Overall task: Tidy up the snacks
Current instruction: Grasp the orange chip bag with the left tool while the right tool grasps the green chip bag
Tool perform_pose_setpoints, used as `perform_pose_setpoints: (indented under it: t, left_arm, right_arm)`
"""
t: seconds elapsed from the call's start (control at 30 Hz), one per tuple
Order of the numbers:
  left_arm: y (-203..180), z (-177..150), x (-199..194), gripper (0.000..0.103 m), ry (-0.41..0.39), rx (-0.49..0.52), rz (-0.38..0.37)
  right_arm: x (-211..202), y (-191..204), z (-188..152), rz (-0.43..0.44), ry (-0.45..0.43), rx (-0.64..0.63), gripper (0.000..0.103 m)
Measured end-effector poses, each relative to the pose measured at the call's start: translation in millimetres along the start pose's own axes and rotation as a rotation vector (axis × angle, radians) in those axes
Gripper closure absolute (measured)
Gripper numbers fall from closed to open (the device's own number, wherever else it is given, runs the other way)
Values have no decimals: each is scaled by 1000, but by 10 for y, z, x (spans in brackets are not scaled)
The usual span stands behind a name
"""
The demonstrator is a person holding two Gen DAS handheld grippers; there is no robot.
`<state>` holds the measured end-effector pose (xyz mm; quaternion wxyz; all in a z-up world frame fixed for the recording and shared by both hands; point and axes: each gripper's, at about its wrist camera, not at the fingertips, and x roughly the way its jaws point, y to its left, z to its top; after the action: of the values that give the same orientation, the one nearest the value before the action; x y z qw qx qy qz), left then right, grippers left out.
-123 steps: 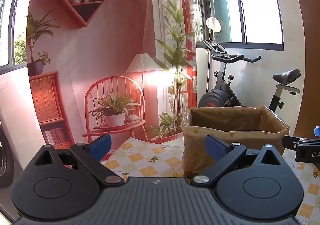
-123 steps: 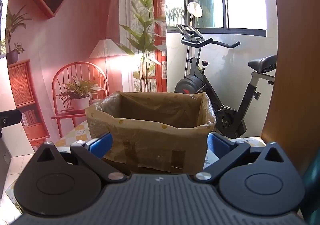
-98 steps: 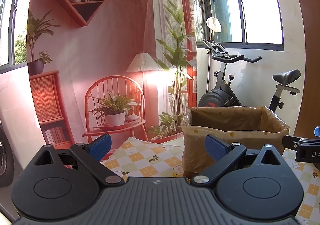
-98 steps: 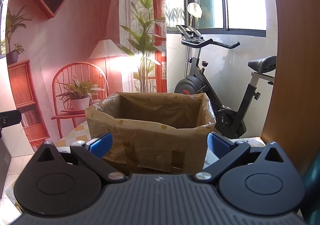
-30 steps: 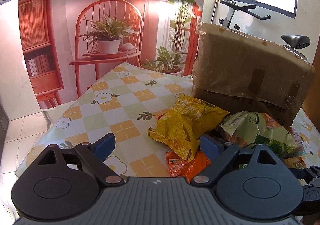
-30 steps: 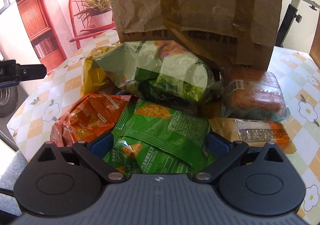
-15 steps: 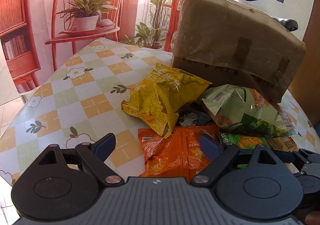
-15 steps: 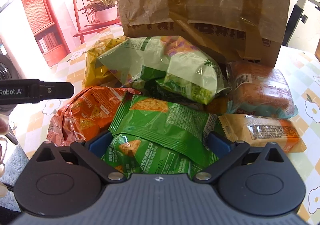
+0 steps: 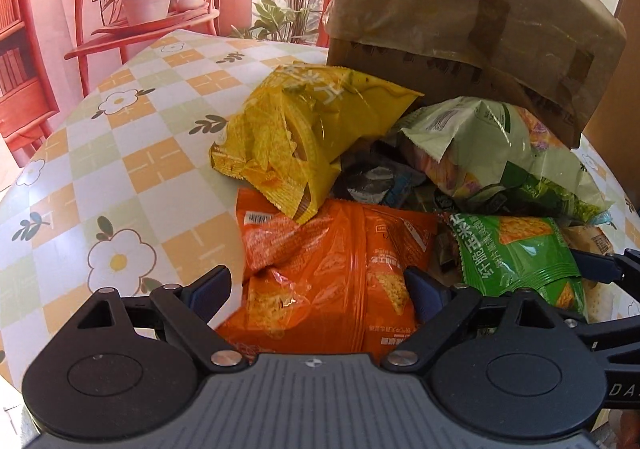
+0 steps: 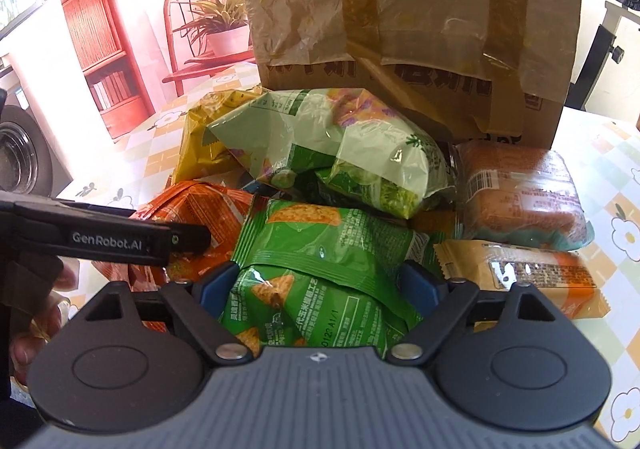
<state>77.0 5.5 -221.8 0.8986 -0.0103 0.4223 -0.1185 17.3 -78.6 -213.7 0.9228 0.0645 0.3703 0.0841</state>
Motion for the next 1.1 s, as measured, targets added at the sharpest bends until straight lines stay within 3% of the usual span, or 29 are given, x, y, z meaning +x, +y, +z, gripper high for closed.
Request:
perform_pose_setpoints:
  t: [0.1,0.23,0.33,0.73,1.0,1.1]
  left_arm:
    - [21,-45,12,6,-7,-20,-4]
    - [-71,-62,-109,22,-47,37,3]
    - [-66,-65,-186,26,-58,27,-1]
    - [-68,-103,-617,27,-175,38,38]
    - [-6,-69,-715,27,-229,-6,96]
    - [12,-79,-734,27,-246,-21,118]
  right_arm:
    - [5,-11,-12,4,-3,6,13]
    - [10,-38,-21,6,9,26,9]
    - [5,-37,-15,4,26,37,6]
    - [-145,93,19,3,-8,-3,6]
    - [-253,394,41,8,-11,-112,5]
    - [-209,517,20,-36,3,-160,4]
